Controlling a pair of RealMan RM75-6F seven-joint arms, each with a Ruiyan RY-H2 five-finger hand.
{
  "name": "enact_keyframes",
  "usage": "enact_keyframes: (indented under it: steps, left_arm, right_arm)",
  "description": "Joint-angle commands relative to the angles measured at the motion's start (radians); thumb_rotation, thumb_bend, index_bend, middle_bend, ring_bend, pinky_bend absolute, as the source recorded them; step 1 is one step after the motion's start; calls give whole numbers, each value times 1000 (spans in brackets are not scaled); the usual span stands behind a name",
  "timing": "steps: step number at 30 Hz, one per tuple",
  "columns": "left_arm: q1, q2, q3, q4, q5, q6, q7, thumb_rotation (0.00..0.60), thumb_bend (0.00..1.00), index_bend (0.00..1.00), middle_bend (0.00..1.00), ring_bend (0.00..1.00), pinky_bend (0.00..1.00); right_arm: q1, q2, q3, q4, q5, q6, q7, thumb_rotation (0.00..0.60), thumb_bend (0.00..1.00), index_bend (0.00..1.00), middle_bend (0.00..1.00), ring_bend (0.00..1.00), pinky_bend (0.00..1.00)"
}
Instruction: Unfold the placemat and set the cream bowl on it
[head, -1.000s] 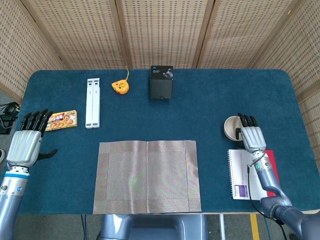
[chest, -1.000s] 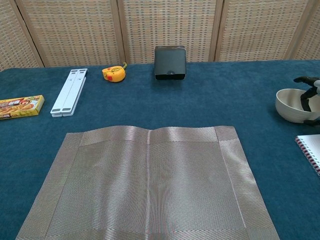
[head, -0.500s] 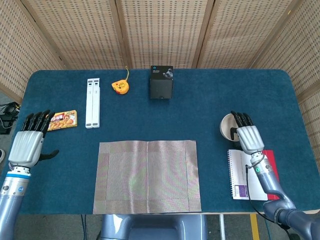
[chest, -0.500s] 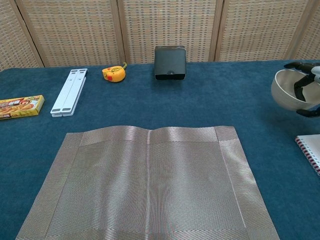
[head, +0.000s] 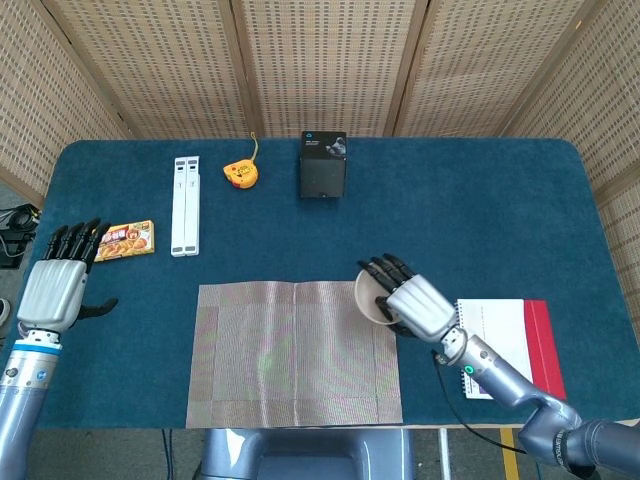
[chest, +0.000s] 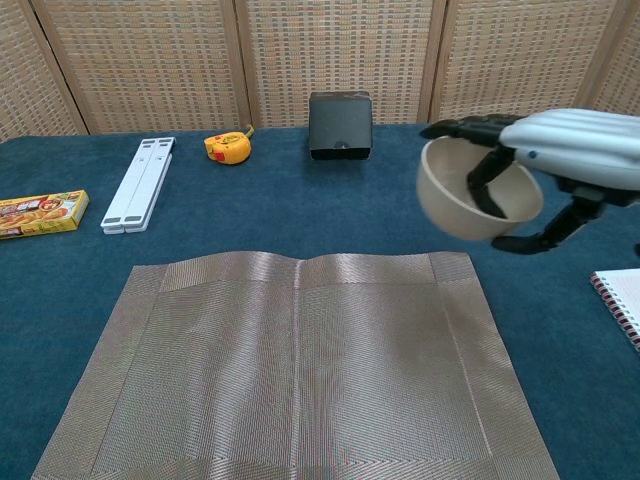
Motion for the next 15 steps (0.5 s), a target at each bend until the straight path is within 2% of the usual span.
enact_keyframes:
  steps: [1,7,15]
  left_arm:
    - [-1,0,0,1,-2,-4,2,600,0,0,0,0,0]
    - [-4,2,-7,4,-20,-13,-4,600,0,0,0,0,0]
    - [-8,9,-14,9,-38,-26,-18,600,0,0,0,0,0]
  right_arm:
    - [95,13,-2,-83,-32,-126,-98,600,476,697,0,0,0]
    - [167,-58,12,-86,2,-243,-181,600,475,695,0,0,0]
    - [226,-146,23,-86,41,-320,-252,600,476,696,0,0,0]
